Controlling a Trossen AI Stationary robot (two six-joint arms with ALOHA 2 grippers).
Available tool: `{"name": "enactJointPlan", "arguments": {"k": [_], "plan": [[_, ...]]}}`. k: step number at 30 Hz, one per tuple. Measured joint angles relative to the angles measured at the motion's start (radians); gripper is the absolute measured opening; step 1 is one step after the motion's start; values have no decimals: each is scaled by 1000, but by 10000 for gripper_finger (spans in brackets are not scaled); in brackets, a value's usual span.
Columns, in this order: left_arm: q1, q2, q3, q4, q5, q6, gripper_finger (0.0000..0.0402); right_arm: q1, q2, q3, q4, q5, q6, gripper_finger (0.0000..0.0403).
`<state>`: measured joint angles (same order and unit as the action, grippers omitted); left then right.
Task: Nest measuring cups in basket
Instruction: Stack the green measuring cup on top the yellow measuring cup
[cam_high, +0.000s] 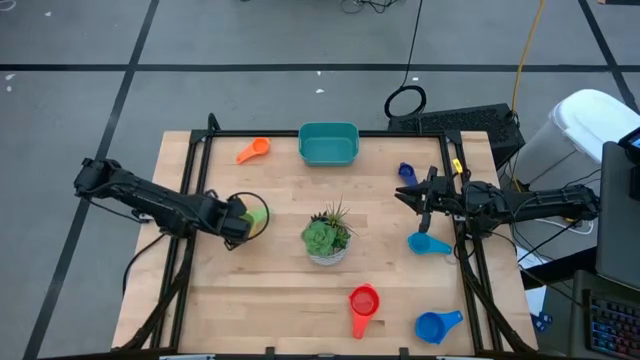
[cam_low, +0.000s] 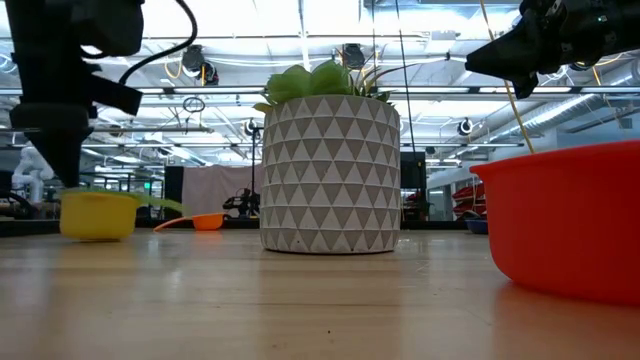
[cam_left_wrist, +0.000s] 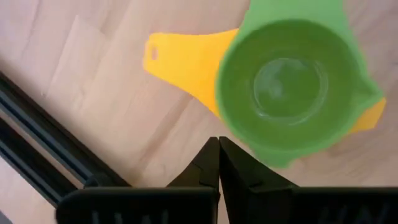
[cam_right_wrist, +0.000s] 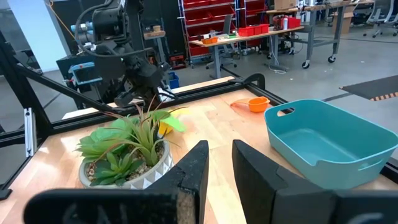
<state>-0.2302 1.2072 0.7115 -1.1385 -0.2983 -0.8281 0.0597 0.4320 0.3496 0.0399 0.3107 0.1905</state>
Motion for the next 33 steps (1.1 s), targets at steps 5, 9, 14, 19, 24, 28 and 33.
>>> {"name": "enactJointPlan", "arguments": {"k": [5, 9, 14, 19, 24, 28, 33], "plan": [[0, 0, 3, 8, -47, 9, 20, 0, 0, 0, 0, 0, 3, 68], [0, 0, 3, 82, -45, 70, 30, 0, 0, 0, 0, 0, 3, 68], [0, 0, 2, 185, -11, 152, 30, 0, 0, 0, 0, 1, 3, 68], [0, 0, -46, 221, 22, 143, 30, 0, 0, 0, -7, 0, 7, 68], [0, 0, -158, 330, 18, 100, 31, 0, 0, 0, -7, 0, 7, 68], [0, 0, -212, 426, 17, 86, 31, 0, 0, 0, -7, -1, 7, 68], [0, 0, -212, 454, 26, 99, 31, 0, 0, 0, -7, 0, 7, 68]]}}
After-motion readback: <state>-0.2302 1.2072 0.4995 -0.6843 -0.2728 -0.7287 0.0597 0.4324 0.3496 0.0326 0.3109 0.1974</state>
